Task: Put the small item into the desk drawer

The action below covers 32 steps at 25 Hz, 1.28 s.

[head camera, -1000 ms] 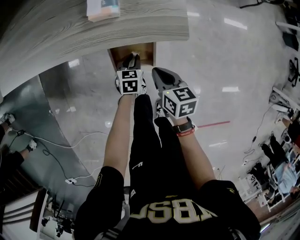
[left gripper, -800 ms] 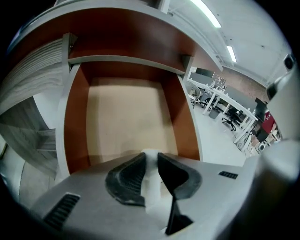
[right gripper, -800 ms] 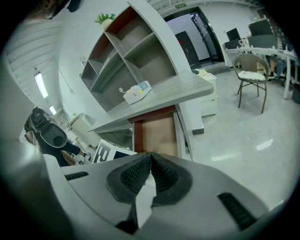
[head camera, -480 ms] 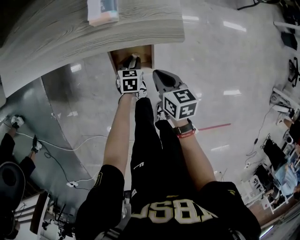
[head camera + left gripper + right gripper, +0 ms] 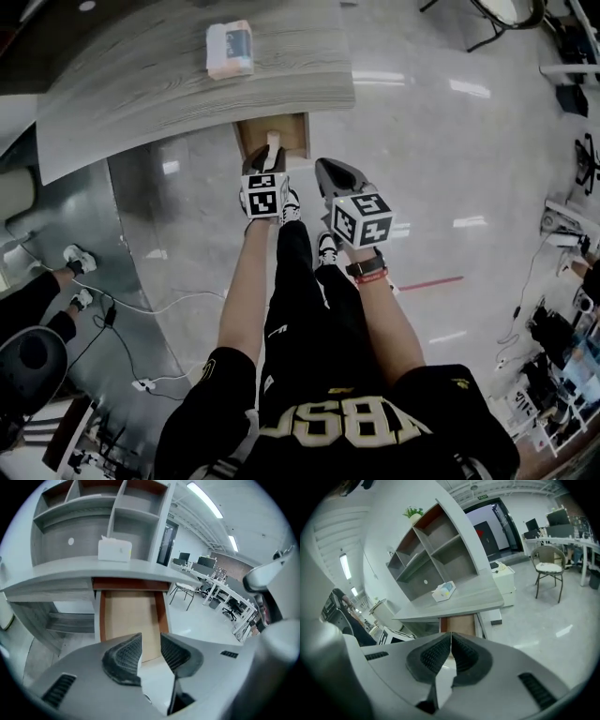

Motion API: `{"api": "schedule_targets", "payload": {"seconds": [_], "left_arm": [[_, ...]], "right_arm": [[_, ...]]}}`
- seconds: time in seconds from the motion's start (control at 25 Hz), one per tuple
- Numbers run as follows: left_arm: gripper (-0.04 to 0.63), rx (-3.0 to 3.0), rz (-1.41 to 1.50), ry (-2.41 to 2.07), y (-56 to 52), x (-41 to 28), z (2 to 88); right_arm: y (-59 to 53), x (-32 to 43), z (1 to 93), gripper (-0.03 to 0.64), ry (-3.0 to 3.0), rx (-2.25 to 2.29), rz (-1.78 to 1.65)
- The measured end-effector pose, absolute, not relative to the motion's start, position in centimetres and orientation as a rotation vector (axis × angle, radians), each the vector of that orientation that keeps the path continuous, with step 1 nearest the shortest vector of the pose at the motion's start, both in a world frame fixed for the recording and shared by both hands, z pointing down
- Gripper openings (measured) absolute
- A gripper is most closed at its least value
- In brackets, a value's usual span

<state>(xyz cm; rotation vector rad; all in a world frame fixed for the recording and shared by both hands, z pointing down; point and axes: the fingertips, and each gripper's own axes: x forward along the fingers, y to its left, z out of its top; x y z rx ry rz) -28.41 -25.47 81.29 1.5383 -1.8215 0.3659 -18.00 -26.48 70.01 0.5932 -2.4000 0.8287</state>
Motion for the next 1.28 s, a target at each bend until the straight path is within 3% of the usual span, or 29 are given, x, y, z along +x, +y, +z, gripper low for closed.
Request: {"api": "schedule_targets", "payload": {"seconds": [0.64,1.28], "left_arm": [[0.129,1.625,0.175,-2.066,-21.4,-27.7,62.0],[0.058,1.655,0.033,-2.28,-15.1,-24.2,48.9]], "right_arm": [[-25.6,-15.0,59.5,0.018,-2.565,0.618,0.634],[-24.9,-9.9,50.9,0.018,-2.714,0.63,0.443]]}}
